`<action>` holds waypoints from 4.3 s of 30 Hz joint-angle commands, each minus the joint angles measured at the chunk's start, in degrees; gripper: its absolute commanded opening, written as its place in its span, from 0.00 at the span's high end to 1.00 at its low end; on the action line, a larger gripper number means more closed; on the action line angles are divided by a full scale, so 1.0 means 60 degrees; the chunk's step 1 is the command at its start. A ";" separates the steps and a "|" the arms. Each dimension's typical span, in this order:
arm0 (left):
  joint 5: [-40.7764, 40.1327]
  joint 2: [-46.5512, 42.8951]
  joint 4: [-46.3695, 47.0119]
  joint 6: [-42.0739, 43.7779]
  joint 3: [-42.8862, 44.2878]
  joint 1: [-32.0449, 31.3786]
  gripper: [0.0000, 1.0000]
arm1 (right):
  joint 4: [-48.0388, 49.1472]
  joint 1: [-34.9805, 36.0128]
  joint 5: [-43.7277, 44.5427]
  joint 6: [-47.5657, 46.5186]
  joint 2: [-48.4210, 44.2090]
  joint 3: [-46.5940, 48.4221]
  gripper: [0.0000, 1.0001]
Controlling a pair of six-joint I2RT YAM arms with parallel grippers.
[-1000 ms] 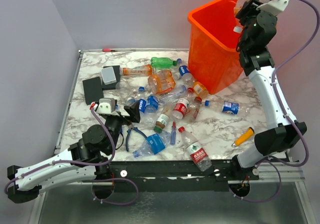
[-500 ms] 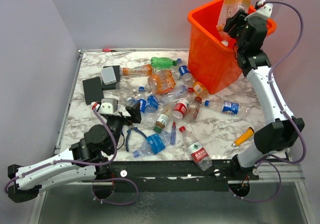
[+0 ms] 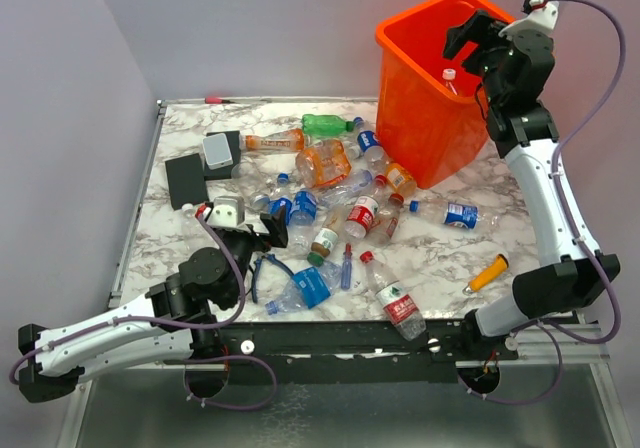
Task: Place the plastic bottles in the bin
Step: Place the plastic bottle in the trash bin, then pick up the plastic bottle from the corner of the board.
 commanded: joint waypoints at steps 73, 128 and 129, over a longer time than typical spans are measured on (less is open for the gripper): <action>0.8705 1.0802 0.4396 -1.0497 0.0318 -0.0529 0.29 | -0.1209 0.3625 -0.3951 1.0017 -1.0710 -1.5600 0.06; 0.9901 0.2836 -0.2325 0.0376 0.3483 -0.0378 0.86 | -0.2865 0.3632 -0.8736 0.1419 -0.5486 -0.2947 0.03; 0.9898 0.2855 -0.2347 0.0417 0.3526 -0.0376 0.86 | -0.3090 0.3628 -0.8780 0.1350 -0.5296 -0.2780 0.04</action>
